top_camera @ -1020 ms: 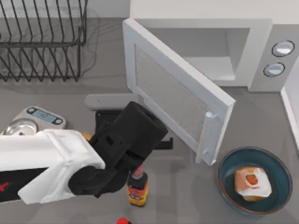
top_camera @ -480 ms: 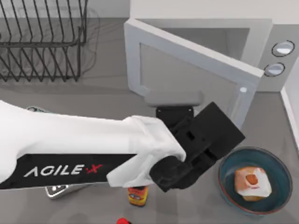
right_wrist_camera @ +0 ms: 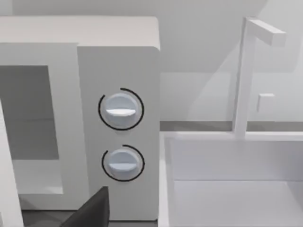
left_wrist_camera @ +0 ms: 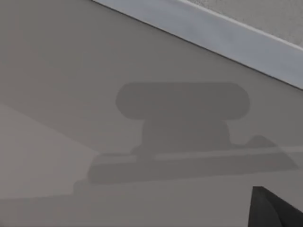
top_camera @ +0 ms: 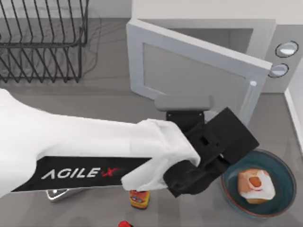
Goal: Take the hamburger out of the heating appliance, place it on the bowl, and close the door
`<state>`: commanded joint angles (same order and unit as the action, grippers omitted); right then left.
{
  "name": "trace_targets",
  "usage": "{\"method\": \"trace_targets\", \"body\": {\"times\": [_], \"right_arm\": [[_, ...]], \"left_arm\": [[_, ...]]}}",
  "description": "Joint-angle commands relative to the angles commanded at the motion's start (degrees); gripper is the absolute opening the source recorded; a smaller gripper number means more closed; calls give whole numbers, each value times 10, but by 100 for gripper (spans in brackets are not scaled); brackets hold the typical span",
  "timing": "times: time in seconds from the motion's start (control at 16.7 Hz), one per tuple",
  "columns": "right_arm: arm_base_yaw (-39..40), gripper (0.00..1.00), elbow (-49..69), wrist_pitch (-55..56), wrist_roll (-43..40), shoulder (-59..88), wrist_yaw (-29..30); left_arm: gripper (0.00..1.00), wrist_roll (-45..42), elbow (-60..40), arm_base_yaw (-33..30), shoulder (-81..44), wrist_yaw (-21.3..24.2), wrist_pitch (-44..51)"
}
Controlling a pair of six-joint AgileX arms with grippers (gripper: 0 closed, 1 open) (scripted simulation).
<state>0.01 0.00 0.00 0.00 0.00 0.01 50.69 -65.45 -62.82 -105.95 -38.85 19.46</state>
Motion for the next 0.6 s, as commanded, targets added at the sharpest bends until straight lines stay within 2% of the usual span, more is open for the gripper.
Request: {"method": "trace_targets", "body": {"times": [0.6], "right_arm": [[0, 100, 0, 0, 0, 0, 0]], "left_arm": [[0, 66, -262, -59, -172, -25, 128]]}}
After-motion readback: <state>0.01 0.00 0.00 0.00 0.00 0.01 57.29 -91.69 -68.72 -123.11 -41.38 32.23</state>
